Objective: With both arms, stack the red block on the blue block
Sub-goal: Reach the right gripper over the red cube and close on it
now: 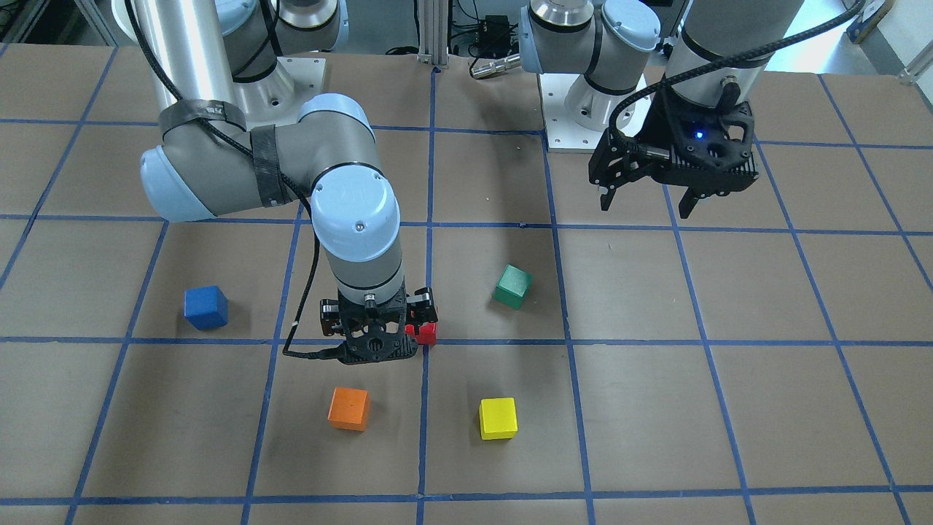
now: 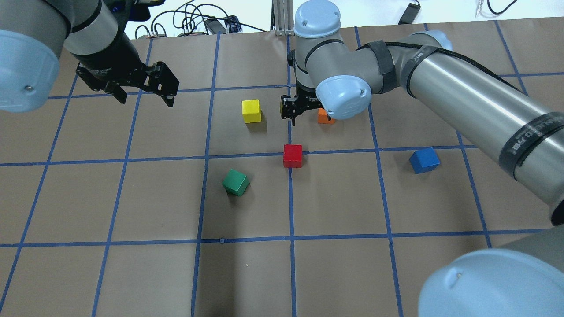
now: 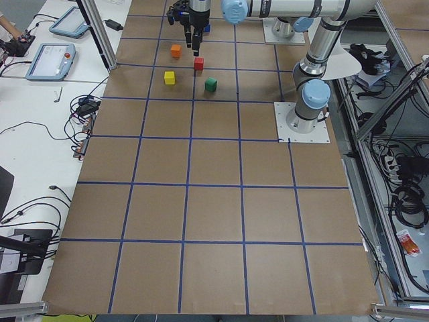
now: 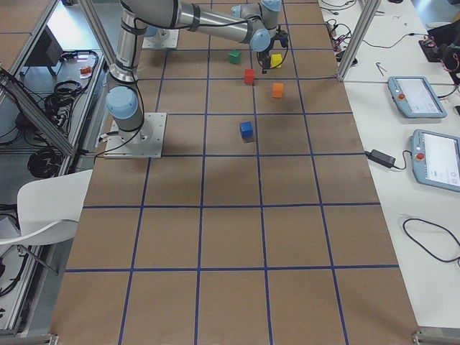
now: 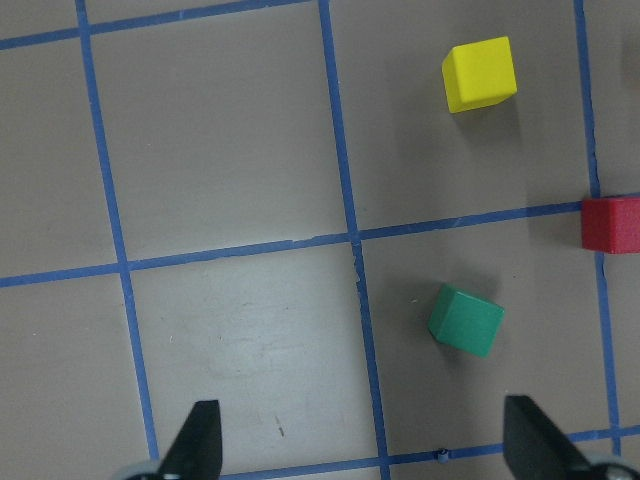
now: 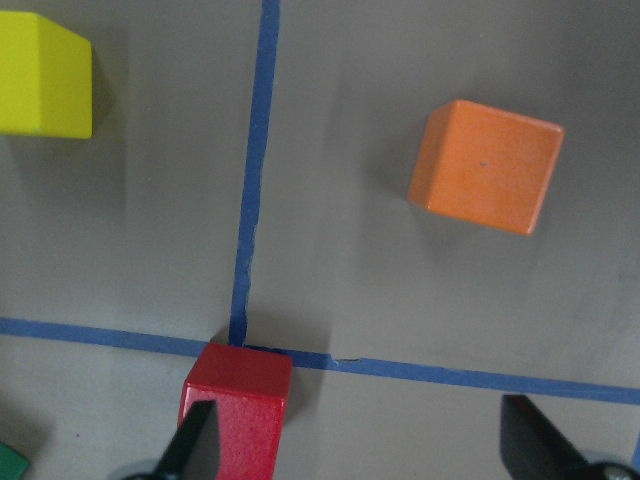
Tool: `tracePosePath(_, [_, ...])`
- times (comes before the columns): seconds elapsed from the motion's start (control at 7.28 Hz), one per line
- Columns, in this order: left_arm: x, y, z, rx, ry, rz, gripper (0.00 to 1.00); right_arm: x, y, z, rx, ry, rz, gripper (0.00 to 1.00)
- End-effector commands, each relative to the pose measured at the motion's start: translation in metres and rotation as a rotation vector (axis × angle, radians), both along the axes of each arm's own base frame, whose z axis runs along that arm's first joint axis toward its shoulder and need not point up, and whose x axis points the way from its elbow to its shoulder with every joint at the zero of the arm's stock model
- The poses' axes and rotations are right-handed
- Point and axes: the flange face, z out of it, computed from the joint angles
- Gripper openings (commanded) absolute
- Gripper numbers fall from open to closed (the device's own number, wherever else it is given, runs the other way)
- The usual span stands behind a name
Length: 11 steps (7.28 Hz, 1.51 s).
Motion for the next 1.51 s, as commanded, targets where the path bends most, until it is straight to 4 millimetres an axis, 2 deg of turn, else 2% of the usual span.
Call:
tracePosePath(0.0, [0.003, -0.001, -0.001, -0.002, 0.001, 0.003, 1.0, 0.007, 0.0, -0.02, 0.024, 0.005, -0.039, 1.0])
tracePosePath(0.27, [0.002, -0.003, -0.002, 0.001, 0.003, 0.001, 1.0, 0.025, 0.001, -0.033, 0.04, -0.062, -0.127, 1.0])
tracePosePath(0.55, [0.002, -0.004, -0.001, -0.002, 0.007, 0.009, 1.0, 0.038, 0.009, -0.05, 0.072, -0.048, -0.194, 1.0])
tracePosePath(0.96, [0.002, -0.006, -0.001, -0.002, 0.005, 0.009, 1.0, 0.033, 0.033, -0.079, 0.135, -0.018, -0.232, 1.0])
tracePosePath(1.1, [0.002, -0.004, -0.001, -0.002, 0.005, 0.009, 1.0, 0.033, 0.035, -0.082, 0.134, -0.017, -0.25, 1.0])
tracePosePath(1.24, [0.002, -0.004, -0.001, -0.002, 0.007, 0.009, 1.0, 0.033, 0.034, -0.081, 0.124, -0.023, -0.264, 0.95])
tracePosePath(1.37, [0.002, -0.005, -0.001, -0.003, 0.006, 0.007, 1.0, 0.033, 0.033, -0.081, 0.122, -0.023, -0.264, 0.83])
